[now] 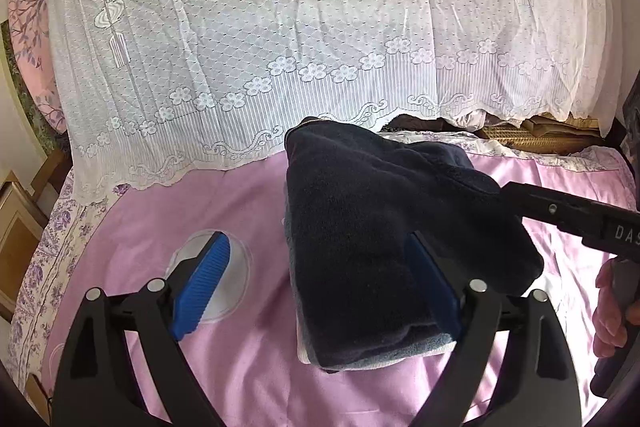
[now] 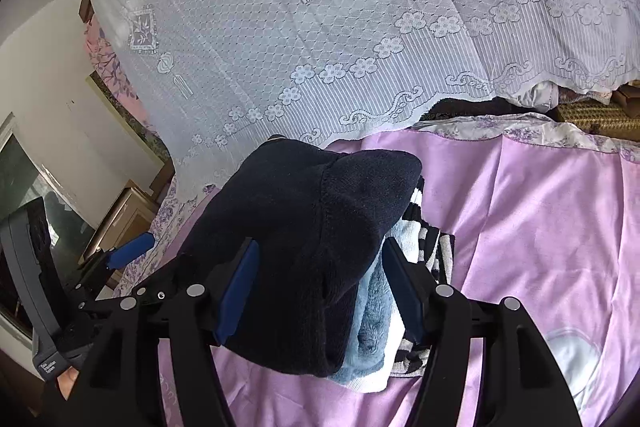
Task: Fold small clothes
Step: 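Lower the bundle onto the stack and open both tools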
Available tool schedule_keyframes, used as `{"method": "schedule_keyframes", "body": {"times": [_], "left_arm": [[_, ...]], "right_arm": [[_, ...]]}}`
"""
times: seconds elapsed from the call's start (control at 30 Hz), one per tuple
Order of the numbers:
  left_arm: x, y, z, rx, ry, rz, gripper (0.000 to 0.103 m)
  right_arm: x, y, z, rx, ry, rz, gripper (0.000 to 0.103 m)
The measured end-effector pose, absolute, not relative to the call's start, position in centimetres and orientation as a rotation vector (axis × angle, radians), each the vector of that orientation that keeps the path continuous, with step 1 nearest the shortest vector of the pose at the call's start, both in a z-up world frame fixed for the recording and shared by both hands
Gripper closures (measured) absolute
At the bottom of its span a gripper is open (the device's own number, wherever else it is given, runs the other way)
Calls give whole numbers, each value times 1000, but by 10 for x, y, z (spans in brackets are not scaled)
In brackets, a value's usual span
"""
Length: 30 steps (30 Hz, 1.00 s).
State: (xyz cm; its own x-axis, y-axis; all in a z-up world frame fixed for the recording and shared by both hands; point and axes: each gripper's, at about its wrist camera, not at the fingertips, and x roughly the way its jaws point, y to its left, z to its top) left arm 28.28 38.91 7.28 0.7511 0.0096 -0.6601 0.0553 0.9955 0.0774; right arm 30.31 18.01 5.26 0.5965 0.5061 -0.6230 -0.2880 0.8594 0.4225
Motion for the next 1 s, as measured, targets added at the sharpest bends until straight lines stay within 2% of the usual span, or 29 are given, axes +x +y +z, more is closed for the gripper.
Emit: {"method": "schedule_keyframes", "body": {"times": [0.1,0.37,0.53,1.0], "left_arm": [[271,389,76,98,716,-1,13],[235,379,88,94,711,26,5],[215,368,92,97,725,36,5],[186,358,96,42,741,58,5]], "right_arm": [[287,180,58,277,792,457,37],[236,179,68,246,761,420,25],[206,178,73,203,742,406,20],[175,167,84,201,724,414,18]]}}
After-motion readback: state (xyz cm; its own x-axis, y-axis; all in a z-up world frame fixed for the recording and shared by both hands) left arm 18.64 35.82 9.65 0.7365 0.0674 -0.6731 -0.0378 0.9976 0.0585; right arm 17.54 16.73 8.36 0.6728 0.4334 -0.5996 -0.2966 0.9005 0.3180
